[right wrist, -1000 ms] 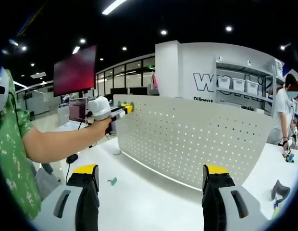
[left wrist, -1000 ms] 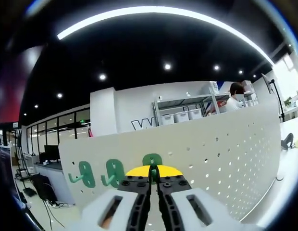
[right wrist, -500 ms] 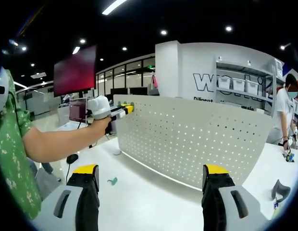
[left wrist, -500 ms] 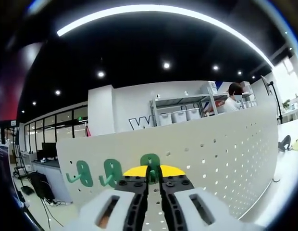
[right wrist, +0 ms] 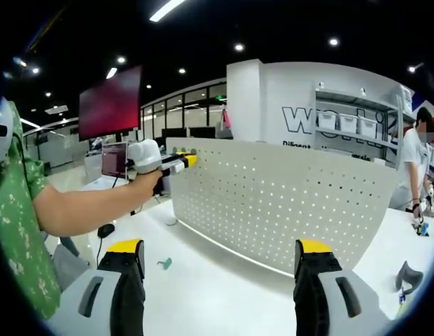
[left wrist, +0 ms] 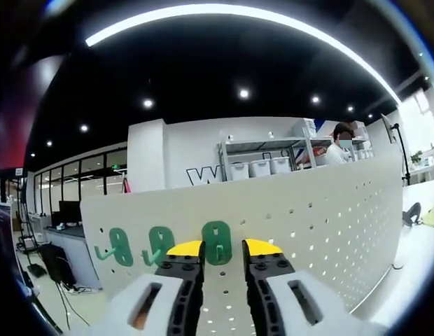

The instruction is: Insert the hook assembly into the mounting plate slot until the hook locks in place.

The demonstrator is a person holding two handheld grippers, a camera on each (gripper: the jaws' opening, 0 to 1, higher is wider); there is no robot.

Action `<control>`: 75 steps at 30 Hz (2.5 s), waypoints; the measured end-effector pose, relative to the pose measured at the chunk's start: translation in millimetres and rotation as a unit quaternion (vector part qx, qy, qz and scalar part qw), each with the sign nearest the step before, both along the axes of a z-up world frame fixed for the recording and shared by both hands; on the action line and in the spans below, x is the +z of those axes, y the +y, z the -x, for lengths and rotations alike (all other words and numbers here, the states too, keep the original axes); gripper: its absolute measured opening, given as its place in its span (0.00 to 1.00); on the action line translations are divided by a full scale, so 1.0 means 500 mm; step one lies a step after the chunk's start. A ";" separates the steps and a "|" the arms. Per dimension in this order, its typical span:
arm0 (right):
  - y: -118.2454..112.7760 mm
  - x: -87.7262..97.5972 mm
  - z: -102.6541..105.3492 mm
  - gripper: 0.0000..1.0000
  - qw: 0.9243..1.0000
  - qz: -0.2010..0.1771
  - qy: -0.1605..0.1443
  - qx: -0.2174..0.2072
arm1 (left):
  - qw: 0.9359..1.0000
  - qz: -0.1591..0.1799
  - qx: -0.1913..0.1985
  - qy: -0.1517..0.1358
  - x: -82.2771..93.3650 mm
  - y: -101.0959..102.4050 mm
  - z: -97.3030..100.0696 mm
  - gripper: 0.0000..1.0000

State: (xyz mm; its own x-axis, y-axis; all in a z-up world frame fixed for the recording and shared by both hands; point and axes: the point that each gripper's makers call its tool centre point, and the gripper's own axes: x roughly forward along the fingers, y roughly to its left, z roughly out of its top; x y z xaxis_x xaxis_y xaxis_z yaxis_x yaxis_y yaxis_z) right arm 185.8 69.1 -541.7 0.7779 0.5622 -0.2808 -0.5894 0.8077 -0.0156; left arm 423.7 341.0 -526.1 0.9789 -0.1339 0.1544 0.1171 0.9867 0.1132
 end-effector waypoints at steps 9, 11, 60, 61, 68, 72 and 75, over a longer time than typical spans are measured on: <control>0.003 0.001 0.002 0.90 1.000 0.000 -0.001 0.002 | 1.000 -0.002 -0.005 -0.001 0.003 -0.003 0.007 0.24; 0.002 0.002 0.002 0.90 1.000 0.001 -0.002 0.002 | 1.000 -0.002 -0.006 0.000 0.003 -0.003 0.007 0.24; 0.030 0.017 0.023 0.90 1.000 -0.001 -0.011 0.019 | 0.994 0.021 -0.086 0.057 -0.047 -0.021 0.100 0.48; 0.031 0.018 0.023 0.90 1.000 -0.002 -0.012 0.020 | 0.994 0.021 -0.087 0.056 -0.048 -0.021 0.106 0.48; 0.033 0.017 0.030 0.90 1.000 -0.002 -0.011 0.021 | 0.994 0.023 -0.089 0.064 -0.064 -0.019 0.133 0.48; 0.035 0.019 0.033 0.90 1.000 -0.001 -0.013 0.023 | 0.993 0.024 -0.089 0.072 -0.080 -0.015 0.148 0.47; 0.038 0.022 0.035 0.90 1.000 -0.003 -0.015 0.024 | 0.993 0.022 -0.090 0.077 -0.089 -0.013 0.160 0.47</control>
State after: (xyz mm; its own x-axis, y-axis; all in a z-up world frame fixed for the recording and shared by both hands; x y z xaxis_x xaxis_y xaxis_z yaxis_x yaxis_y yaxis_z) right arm 168.5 88.1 -530.7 0.7576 0.6010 -0.2546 -0.6272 0.7783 -0.0292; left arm 343.6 334.4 -570.7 0.9521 -0.3055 0.0149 0.3048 0.9517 0.0379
